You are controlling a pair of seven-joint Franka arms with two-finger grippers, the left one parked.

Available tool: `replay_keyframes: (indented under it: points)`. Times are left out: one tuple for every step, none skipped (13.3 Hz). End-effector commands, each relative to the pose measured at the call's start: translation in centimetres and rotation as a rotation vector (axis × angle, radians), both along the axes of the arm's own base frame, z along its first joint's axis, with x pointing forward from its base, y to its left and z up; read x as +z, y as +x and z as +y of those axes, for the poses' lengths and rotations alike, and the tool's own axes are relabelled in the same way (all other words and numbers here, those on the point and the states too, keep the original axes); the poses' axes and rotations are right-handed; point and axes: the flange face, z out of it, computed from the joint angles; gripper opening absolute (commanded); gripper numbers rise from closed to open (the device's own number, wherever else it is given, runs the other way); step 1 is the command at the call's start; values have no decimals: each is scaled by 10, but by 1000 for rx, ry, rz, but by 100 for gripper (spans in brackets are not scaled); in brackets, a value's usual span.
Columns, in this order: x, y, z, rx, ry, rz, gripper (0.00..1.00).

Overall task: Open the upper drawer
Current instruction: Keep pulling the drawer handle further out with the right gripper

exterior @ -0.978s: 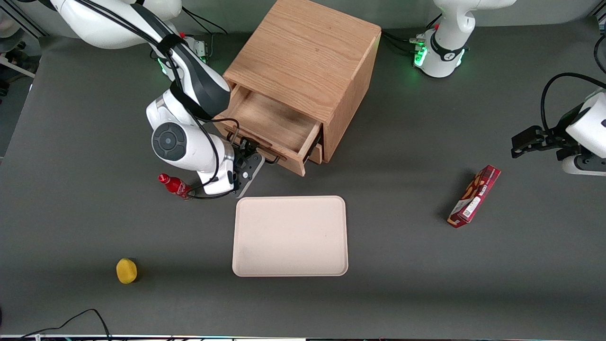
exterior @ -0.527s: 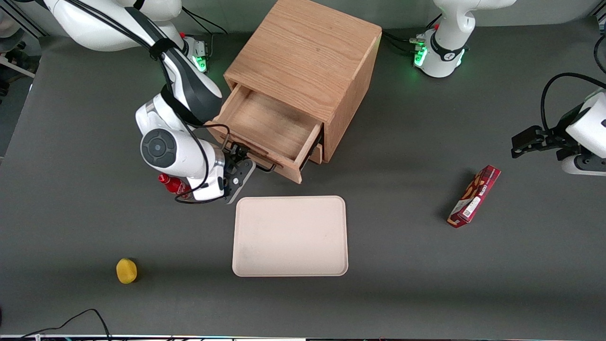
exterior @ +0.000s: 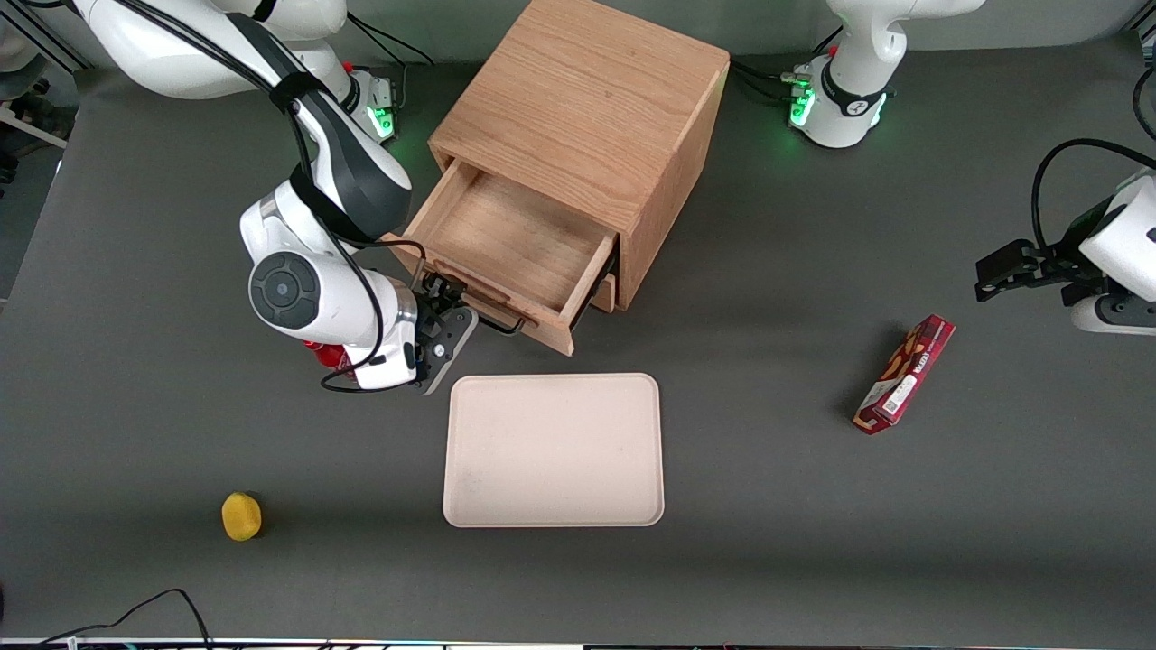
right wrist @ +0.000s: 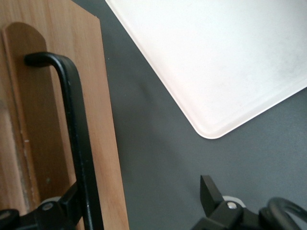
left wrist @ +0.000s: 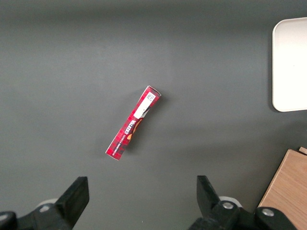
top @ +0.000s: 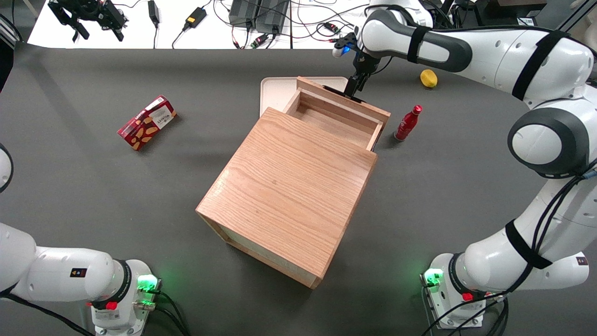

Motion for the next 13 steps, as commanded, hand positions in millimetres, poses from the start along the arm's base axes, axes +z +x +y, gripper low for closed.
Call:
replay_keyframes:
  points:
    - [2,15,0,16,-2,-8,100]
    - [1,18,1,10,2,-7,100]
    - [1,20,3,7,6,-8,100]
    - [-2,19,6,13,7,-5,100]
    - [1,21,6,9,11,-11,100]
    - [-2,21,9,12,12,-6,100]
    - [-1,25,7,11,5,-15,100]
    - [-3,25,11,16,5,-16,100]
    - [-2,27,10,13,7,-19,100]
    - [-6,29,7,8,3,-16,100]
    - [-5,31,8,7,7,-18,100]
    - [-6,32,7,5,7,-18,100]
    - [-6,34,4,0,4,-21,100]
